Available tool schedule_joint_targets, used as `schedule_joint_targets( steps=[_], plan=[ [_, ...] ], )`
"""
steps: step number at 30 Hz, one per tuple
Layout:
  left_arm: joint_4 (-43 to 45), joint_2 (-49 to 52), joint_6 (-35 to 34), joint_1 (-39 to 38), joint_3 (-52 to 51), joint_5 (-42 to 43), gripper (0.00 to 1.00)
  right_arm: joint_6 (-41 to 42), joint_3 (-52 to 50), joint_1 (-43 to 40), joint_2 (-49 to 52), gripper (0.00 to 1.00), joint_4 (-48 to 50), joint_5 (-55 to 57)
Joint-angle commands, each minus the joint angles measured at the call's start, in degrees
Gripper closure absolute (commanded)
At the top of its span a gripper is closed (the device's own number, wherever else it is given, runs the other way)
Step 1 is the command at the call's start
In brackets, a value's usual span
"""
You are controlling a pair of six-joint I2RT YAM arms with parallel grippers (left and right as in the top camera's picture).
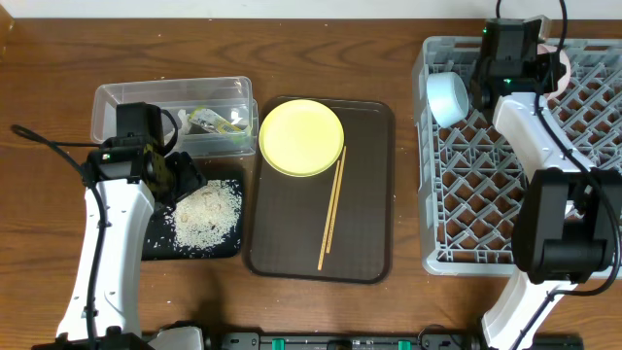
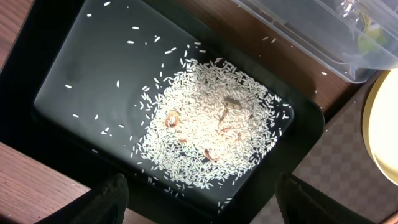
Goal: Sort waste into correct bins and load items into the dishwasher rack
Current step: 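Carry the white bowl to the rack's far edge and release it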
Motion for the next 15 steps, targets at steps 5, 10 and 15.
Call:
schedule_joint_targets(
  steps=[5,10,15],
  plan=[
    [-0.1,-0.5,-0.3,0.3,-0.1,-0.2,0.22,4.1,0.3,3.3,0.2,0.92,-3.5,-3.6],
    [-0.2,-0.5,-0.3,0.3,-0.1,-0.2,0.22,7.1,0.3,3.6,0.2,0.92,-5.2,-3.8],
    [-0.1,-0.5,-0.3,0.3,-0.1,-0.2,0.22,9.4,0.3,4.3,0.2,0.80,-10.1,-3.8]
  ],
)
